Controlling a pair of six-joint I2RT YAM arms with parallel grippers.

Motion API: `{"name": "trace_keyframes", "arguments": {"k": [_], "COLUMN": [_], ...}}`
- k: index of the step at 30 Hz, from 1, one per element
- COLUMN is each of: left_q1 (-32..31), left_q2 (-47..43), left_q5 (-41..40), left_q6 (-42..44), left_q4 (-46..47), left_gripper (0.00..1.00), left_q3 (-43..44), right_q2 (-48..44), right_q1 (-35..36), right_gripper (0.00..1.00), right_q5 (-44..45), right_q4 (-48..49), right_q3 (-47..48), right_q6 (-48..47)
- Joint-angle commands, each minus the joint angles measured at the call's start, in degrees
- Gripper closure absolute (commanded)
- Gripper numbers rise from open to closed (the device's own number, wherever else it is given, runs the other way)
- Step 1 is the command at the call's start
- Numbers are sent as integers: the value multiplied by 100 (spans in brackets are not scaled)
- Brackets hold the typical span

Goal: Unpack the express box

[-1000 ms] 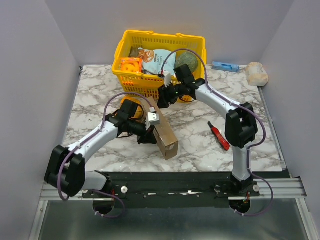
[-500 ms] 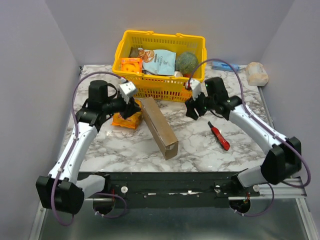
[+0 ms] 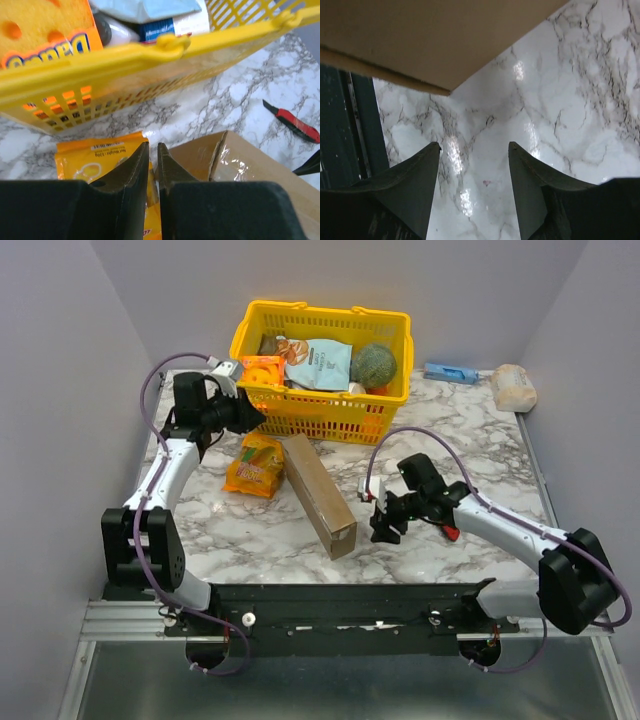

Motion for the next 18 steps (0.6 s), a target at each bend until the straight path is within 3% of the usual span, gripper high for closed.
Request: {"name": "trace_keyframes", "arguments": {"k": [1,11,18], "left_q1": [-4,-504,-725], "left_q2": [64,504,487], "left_q5": [25,50,331], "left_q6": [172,313,463], "left_q4": [412,1405,1458], "left_gripper": [79,76,76], "left_q3": [-537,-977,-1398], "right_q2": [148,323,447], "right_q1": [240,442,425], "right_gripper": [34,33,31], "right_q5": [-482,-377,658], "right_q4": [1028,994,1301], "right_q3": [63,195,371], "right_q6": [537,862,1609]}}
